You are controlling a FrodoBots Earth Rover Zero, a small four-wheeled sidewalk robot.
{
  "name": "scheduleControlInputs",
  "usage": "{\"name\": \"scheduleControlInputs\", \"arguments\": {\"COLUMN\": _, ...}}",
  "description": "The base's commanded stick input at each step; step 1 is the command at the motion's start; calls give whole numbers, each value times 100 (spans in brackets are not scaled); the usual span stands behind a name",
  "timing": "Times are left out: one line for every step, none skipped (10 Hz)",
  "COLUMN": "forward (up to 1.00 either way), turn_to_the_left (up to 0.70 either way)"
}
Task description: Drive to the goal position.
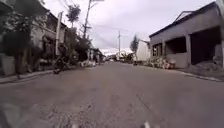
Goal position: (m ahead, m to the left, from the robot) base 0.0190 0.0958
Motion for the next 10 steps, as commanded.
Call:
{"name": "scheduleControlInputs", "arguments": {"forward": 70, "turn_to_the_left": 0}}
{"name": "scheduleControlInputs", "arguments": {"forward": 70, "turn_to_the_left": 0}}
{"name": "scheduleControlInputs", "arguments": {"forward": 70, "turn_to_the_left": 0}}
{"name": "scheduleControlInputs", "arguments": {"forward": 70, "turn_to_the_left": 0}}
{"name": "scheduleControlInputs", "arguments": {"forward": 70, "turn_to_the_left": 0}}
{"name": "scheduleControlInputs", "arguments": {"forward": 70, "turn_to_the_left": 0}}
{"name": "scheduleControlInputs", "arguments": {"forward": 70, "turn_to_the_left": 0}}
{"name": "scheduleControlInputs", "arguments": {"forward": 70, "turn_to_the_left": 0}}
{"name": "scheduleControlInputs", "arguments": {"forward": 70, "turn_to_the_left": 0}}
{"name": "scheduleControlInputs", "arguments": {"forward": 70, "turn_to_the_left": 0}}
